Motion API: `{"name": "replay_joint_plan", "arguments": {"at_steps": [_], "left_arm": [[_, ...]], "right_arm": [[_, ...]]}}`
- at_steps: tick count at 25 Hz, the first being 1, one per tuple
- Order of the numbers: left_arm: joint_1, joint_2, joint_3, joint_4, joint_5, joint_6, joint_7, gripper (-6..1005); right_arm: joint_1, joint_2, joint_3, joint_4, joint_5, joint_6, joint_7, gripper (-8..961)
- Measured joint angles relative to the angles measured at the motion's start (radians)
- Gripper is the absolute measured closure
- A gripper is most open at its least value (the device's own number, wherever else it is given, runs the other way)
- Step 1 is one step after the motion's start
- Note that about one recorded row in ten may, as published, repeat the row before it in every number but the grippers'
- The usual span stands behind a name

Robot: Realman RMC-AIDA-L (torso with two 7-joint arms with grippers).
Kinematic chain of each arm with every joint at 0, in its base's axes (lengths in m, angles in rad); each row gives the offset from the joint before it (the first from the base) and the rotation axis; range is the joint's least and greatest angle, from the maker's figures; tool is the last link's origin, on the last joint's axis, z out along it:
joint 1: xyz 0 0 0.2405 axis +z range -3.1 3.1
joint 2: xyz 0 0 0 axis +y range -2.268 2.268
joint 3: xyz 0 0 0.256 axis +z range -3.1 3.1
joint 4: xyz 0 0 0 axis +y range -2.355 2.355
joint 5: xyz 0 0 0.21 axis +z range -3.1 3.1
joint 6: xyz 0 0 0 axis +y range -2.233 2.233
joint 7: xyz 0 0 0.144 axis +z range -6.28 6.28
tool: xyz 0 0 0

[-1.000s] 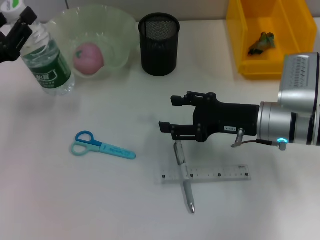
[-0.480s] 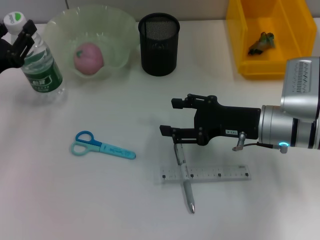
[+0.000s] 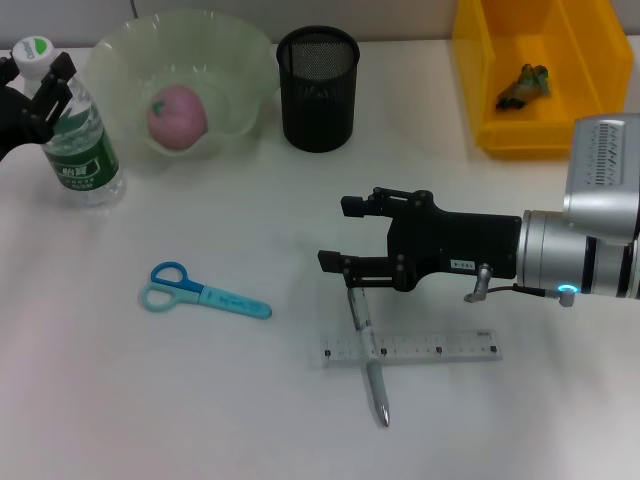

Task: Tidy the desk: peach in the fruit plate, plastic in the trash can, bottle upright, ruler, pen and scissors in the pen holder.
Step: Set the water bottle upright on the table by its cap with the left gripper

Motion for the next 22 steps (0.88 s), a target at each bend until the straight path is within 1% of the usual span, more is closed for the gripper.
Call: {"name": "replay_joint_plan", "arguments": {"at_steps": [22], "left_arm": [[-0.006, 0.0, -0.002, 0.001, 0.0, -0.018, 0.002, 517]], "right_arm": [[-0.001, 0.0, 0.003, 0.0, 0.003, -0.013, -0.002, 163]]}}
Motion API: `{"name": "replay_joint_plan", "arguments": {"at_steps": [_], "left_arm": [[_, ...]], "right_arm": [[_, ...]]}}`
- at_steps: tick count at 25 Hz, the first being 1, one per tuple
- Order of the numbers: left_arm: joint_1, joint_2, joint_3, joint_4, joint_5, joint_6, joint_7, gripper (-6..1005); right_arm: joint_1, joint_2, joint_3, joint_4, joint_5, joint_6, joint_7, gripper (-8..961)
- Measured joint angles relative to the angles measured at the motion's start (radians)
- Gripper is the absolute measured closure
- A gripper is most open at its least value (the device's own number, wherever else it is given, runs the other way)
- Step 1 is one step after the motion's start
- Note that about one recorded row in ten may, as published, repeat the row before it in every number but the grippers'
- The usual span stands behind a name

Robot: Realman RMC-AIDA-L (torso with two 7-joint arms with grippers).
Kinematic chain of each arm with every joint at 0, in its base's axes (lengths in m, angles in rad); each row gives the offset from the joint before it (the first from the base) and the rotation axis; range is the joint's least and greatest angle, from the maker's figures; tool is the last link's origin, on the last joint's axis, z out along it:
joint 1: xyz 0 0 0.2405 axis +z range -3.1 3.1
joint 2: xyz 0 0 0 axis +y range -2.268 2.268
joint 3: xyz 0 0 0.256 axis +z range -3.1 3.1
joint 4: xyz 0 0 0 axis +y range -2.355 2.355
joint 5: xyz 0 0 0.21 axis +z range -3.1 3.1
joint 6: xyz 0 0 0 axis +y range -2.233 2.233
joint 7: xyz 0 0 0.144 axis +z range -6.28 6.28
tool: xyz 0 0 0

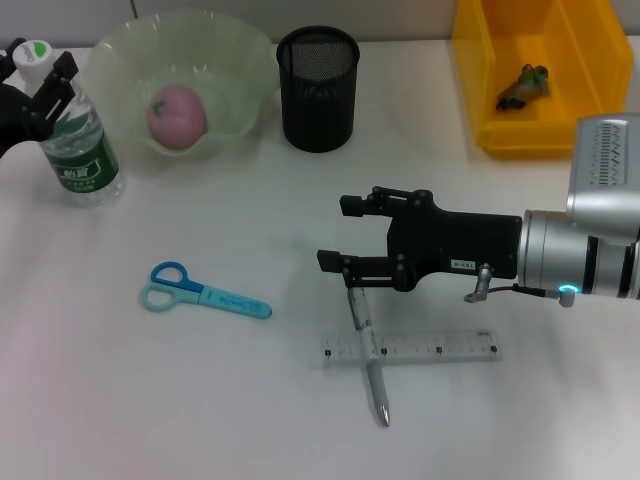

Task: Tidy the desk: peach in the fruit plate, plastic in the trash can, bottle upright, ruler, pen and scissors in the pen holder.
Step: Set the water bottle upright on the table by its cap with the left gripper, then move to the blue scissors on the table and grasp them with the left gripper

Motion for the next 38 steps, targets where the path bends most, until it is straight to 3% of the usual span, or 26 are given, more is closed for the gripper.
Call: {"name": "replay_joint_plan", "arguments": {"at_steps": [4, 8, 11, 18, 19, 22, 23, 24, 25, 26, 29, 35, 38], "left_arm": [[0.001, 0.0, 0.0, -0.001, 0.0, 0.004, 0.0, 516], [0.004, 0.0, 0.0, -0.001, -0.007, 0.015, -0.004, 292], [0.007, 0.001, 0.0, 0.003, -0.016, 0.036, -0.021, 206], [0.039, 0.011, -0.012, 0.06, -0.038, 0.198, -0.221, 207], [0.055, 0.019, -0.012, 0.082, -0.038, 0.279, -0.295, 207], [0.066, 0.035, -0.01, 0.088, -0.033, 0.356, -0.354, 208], [0.07, 0.05, -0.005, 0.087, -0.022, 0.406, -0.388, 208], [0.076, 0.074, 0.002, 0.083, 0.012, 0.482, -0.436, 208], [0.076, 0.074, 0.002, 0.083, 0.012, 0.482, -0.436, 208], [0.081, 0.094, 0.003, 0.085, 0.087, 0.569, -0.471, 208], [0.085, 0.103, 0.003, 0.092, 0.178, 0.623, -0.478, 209], [0.078, 0.101, 0.004, 0.125, 0.377, 0.643, -0.448, 209], [0.037, 0.08, 0.007, 0.215, 0.548, 0.64, -0.459, 210]], "right_arm": [[-0.001, 0.0, 0.001, 0.001, 0.0, 0.0, 0.0, 163], [-0.001, 0.0, 0.002, 0.002, 0.001, 0.0, 0.0, 163], [-0.001, 0.0, 0.007, 0.003, 0.002, 0.0, 0.0, 163], [-0.018, -0.001, 0.032, 0.001, 0.006, -0.025, 0.003, 163], [-0.023, -0.003, 0.053, 0.0, 0.006, -0.042, 0.004, 163], [-0.026, -0.004, 0.07, -0.002, 0.006, -0.069, 0.007, 163], [-0.029, -0.006, 0.079, -0.005, 0.006, -0.086, 0.012, 163], [-0.036, -0.011, 0.098, -0.018, 0.002, -0.122, 0.034, 163], [-0.036, -0.011, 0.098, -0.018, 0.002, -0.122, 0.034, 163], [-0.041, -0.019, 0.107, -0.039, -0.001, -0.144, 0.067, 163], [-0.042, -0.033, 0.109, -0.06, -0.004, -0.17, 0.111, 163], [-0.036, -0.054, 0.112, -0.071, -0.045, -0.204, 0.143, 163], [-0.041, -0.055, 0.118, -0.101, -0.098, -0.206, 0.176, 163]]}}
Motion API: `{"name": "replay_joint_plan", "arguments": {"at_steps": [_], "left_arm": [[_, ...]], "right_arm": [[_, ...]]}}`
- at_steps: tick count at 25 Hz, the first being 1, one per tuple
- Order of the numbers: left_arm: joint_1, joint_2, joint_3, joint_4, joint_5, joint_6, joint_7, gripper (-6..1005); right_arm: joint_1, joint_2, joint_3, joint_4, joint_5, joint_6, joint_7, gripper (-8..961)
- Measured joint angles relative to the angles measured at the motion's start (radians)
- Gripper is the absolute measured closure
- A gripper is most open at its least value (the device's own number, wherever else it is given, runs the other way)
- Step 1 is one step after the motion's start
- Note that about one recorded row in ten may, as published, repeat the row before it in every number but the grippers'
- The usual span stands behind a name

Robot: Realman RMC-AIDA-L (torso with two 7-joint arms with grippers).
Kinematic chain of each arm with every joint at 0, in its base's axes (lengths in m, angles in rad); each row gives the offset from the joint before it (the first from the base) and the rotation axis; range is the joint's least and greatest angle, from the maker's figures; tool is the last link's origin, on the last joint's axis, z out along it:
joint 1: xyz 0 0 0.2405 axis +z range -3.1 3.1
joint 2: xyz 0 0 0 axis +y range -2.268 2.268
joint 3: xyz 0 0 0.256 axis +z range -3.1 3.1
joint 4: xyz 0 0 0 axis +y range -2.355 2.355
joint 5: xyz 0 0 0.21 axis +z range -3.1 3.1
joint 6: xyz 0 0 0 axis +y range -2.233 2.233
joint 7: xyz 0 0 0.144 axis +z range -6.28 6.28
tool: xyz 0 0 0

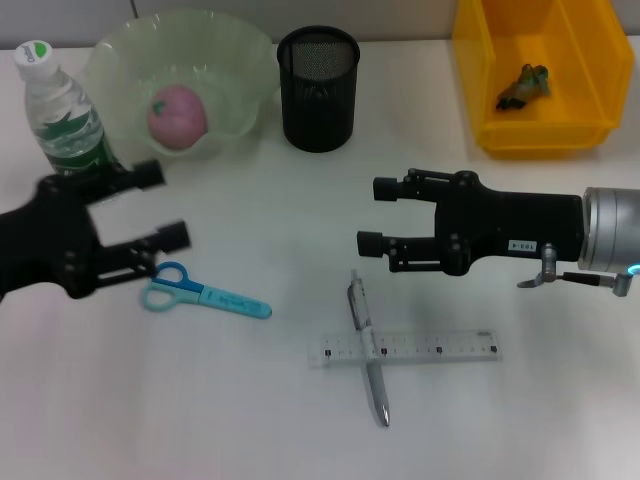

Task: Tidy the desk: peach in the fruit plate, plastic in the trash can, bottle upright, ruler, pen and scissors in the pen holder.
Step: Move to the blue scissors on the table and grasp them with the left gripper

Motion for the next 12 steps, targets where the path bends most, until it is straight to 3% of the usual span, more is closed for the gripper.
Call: {"name": "replay_joint_plan", "arguments": {"at_steps": [8, 10, 12], "left_arm": [[-0.14, -0.008, 0.003, 0.138, 0.261, -0.044, -0.124, 211], [-0.14, -0.008, 0.003, 0.138, 0.261, -0.044, -0.124, 211], [-0.191, -0.018, 0.004, 0.191, 0.365, -0.052, -0.164, 211]], "right_arm": [[-0.008, -0.001, 0.008, -0.013, -0.094, -0.001, 0.01, 163], [-0.006, -0.001, 0.008, -0.015, -0.118, -0.001, 0.01, 163], [-0.003, -0.001, 0.008, -0.015, -0.14, -0.002, 0.01, 163]]}}
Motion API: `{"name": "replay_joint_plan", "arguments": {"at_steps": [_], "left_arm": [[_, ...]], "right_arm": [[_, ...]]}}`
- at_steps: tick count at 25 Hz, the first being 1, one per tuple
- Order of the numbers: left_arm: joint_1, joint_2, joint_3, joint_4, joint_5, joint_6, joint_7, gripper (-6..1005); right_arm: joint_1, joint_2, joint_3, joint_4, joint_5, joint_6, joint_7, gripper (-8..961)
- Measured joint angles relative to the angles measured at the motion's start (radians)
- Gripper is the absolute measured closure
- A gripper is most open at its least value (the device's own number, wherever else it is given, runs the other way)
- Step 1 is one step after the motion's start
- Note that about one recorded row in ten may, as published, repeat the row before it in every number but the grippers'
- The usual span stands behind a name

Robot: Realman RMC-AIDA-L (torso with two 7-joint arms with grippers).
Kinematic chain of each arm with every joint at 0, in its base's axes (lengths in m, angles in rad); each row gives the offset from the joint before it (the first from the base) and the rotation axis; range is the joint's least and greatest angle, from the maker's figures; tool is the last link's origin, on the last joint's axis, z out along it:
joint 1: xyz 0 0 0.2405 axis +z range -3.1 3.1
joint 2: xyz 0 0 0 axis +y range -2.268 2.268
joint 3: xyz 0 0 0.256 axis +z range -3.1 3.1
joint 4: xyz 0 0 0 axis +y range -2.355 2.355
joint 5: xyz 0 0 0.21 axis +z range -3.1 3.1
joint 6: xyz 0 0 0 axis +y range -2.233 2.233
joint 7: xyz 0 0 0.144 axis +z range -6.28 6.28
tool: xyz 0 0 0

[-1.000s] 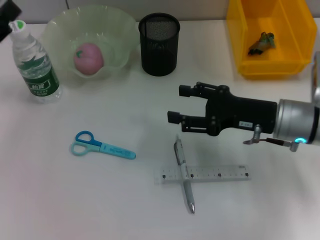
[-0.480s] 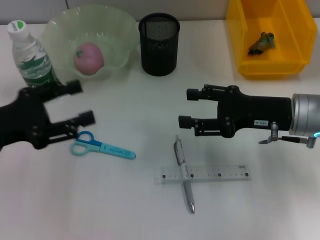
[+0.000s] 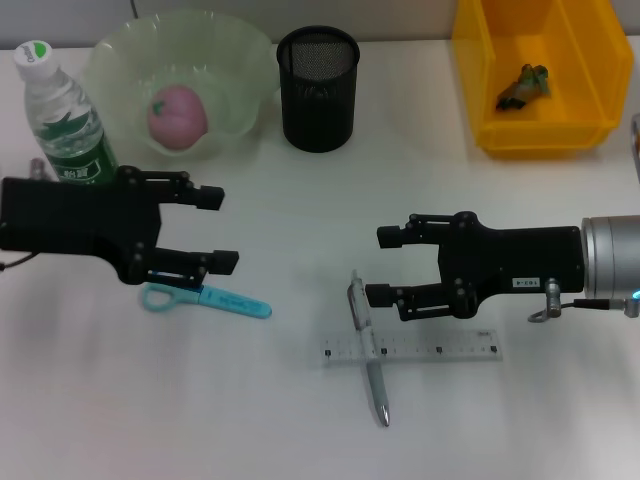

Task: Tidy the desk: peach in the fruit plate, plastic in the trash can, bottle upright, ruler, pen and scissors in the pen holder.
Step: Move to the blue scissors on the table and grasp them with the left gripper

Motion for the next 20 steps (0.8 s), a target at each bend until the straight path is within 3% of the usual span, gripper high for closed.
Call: {"name": "replay_joint_plan", "arguments": {"at_steps": [2, 4, 9, 12, 14, 20], "left_arm": [[-0.032, -0.003, 0.0, 0.014, 0.05, 0.0, -0.016, 212], [-0.106, -0.014, 0.004, 0.05, 0.179, 0.002, -0.057, 212], [-0.164, -0.037, 0.04, 0.108, 0.291, 0.002, -0.092, 212], [-0.194, -0.054, 0.118, 0.158, 0.346, 0.002, -0.126, 213], [-0.215, -0.057, 0.223, 0.18, 0.365, -0.006, -0.156, 213], [-0.239, -0.062, 0.366, 0.21, 0.416, -0.036, -0.199, 213]], "right_arm": [[0.001, 0.0, 0.0, -0.001, -0.005, 0.001, 0.0, 163], [0.0, 0.001, 0.0, -0.007, -0.005, 0.01, -0.001, 163], [0.0, 0.006, 0.0, -0.01, -0.006, 0.032, -0.003, 163], [-0.001, 0.01, 0.0, -0.011, -0.006, 0.049, -0.004, 163], [-0.005, 0.016, 0.001, -0.012, -0.006, 0.061, -0.004, 163], [-0.008, 0.025, 0.005, -0.017, 0.001, 0.064, 0.0, 164]]}}
